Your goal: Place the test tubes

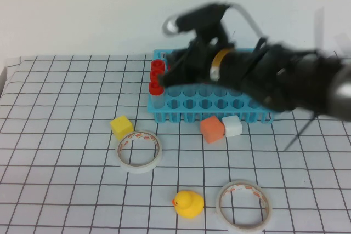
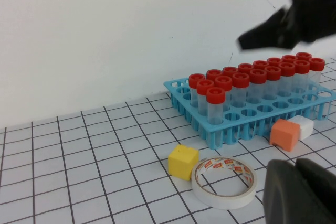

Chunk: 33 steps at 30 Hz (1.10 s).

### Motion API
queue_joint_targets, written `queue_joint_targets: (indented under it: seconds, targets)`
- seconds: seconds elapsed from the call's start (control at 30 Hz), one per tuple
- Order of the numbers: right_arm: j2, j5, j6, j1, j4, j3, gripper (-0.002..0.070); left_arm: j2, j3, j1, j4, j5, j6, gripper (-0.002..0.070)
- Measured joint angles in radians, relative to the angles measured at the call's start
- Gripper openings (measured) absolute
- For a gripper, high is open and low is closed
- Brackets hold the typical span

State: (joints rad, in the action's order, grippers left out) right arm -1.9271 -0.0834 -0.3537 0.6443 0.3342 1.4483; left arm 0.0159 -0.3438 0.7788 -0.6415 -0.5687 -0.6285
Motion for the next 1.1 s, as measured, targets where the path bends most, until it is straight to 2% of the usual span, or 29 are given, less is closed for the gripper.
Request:
queue_joint_targets:
  seconds: [0.07,0.2,0.6,0.9,1.1]
  targets:
    - [0.086,0.099,0.0,0.0,0.002,-0.001,0.0054,0.0,0.0,0.0,0.0,0.0,0.0,-0.0001]
    - [0.278,0.17,0.021,0.0,0.006,-0.057,0.0011,0.0,0.0,0.0,0.0,0.0,0.003,-0.0001]
    - [0.968,0.16,0.118,0.0,0.008,-0.508,0.0,0.0,0.0,0.0,0.0,0.0,0.003,-0.0001]
    - [1.451,0.467,0.173,0.0,0.028,-0.714,0.0,0.0,0.0,0.0,0.0,0.0,0.003,-0.0001]
    - [1.63,0.509,0.18,0.0,0.07,-0.864,0.0,0.0,0.0,0.0,0.0,0.0,0.003,-0.0001]
